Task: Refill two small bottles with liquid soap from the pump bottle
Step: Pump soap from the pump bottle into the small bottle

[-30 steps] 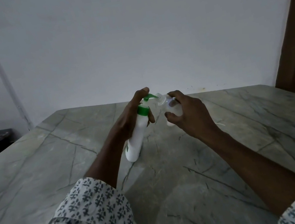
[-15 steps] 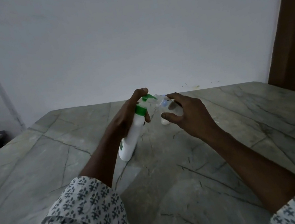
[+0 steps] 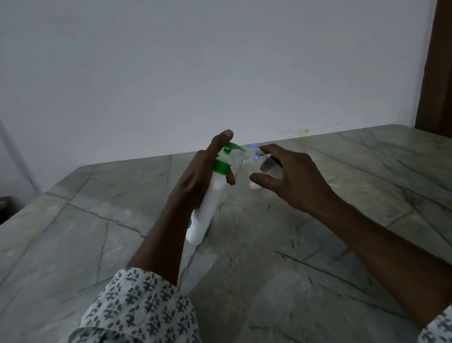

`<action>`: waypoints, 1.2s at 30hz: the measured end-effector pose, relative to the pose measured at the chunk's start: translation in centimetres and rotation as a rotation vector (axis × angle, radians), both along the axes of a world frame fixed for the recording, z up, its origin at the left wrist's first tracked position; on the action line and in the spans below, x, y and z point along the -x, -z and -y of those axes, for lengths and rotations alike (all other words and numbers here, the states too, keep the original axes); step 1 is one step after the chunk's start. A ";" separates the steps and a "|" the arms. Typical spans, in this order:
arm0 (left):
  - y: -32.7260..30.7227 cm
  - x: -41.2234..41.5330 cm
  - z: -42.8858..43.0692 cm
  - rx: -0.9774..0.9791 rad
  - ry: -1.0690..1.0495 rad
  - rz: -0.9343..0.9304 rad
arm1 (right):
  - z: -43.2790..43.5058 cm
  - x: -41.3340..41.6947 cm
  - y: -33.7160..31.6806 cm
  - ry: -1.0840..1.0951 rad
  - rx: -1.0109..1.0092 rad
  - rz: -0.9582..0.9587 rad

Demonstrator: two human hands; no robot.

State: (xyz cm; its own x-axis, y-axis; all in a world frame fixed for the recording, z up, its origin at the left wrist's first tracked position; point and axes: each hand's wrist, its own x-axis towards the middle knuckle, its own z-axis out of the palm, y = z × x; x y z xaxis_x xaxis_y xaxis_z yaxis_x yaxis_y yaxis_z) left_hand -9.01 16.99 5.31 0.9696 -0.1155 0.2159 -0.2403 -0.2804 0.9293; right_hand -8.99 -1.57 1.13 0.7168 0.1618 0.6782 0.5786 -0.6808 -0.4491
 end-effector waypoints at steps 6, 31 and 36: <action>0.0 0.4 0.1 0.043 0.010 0.002 | 0.0 0.1 0.0 -0.010 -0.010 0.013; 0.2 -0.3 0.1 0.057 -0.034 0.013 | 0.0 0.2 0.2 0.000 0.015 0.003; 0.4 -0.5 0.1 0.054 -0.028 0.022 | -0.1 0.1 0.4 0.006 0.020 -0.007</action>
